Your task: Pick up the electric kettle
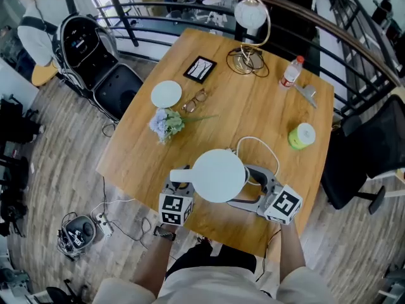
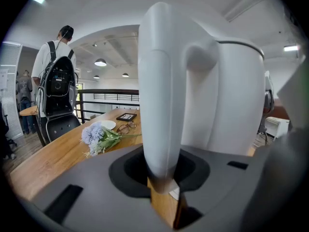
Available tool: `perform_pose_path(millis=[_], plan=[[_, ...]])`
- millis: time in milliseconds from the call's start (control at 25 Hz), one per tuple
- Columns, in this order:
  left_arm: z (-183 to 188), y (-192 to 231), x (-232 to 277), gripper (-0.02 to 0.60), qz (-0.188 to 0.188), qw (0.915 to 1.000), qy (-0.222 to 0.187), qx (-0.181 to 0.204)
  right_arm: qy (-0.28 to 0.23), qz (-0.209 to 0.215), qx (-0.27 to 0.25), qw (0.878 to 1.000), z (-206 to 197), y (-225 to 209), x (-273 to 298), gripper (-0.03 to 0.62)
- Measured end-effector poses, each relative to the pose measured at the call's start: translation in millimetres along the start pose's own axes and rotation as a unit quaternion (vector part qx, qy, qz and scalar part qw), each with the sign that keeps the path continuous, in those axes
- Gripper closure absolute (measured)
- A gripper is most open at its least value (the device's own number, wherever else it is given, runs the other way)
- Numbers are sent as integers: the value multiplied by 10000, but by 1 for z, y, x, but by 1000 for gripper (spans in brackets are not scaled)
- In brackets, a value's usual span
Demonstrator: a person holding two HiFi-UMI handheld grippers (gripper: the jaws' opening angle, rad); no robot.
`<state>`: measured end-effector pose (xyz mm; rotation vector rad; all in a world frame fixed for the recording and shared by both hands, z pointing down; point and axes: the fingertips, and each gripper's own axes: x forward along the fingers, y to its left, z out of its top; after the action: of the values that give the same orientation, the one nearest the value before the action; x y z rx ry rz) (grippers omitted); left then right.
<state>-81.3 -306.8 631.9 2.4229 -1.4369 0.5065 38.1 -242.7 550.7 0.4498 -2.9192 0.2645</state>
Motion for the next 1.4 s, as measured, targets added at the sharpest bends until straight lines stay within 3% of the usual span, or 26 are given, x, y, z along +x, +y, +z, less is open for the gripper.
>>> perform_pose_path(millis=[320,880,1400], plan=[[24,-1,-18,495,-59,9999,-102,87,-81,-186,-167,9997,30,17,-1,163],[63,-18,-71,496,-302,9988,-377,91,-707,-463,126,9963,85,54,-17,158],[101,-38,-133,497,-496,9959,-720,237,-963,-737,52,9926,134,109,-36,157]])
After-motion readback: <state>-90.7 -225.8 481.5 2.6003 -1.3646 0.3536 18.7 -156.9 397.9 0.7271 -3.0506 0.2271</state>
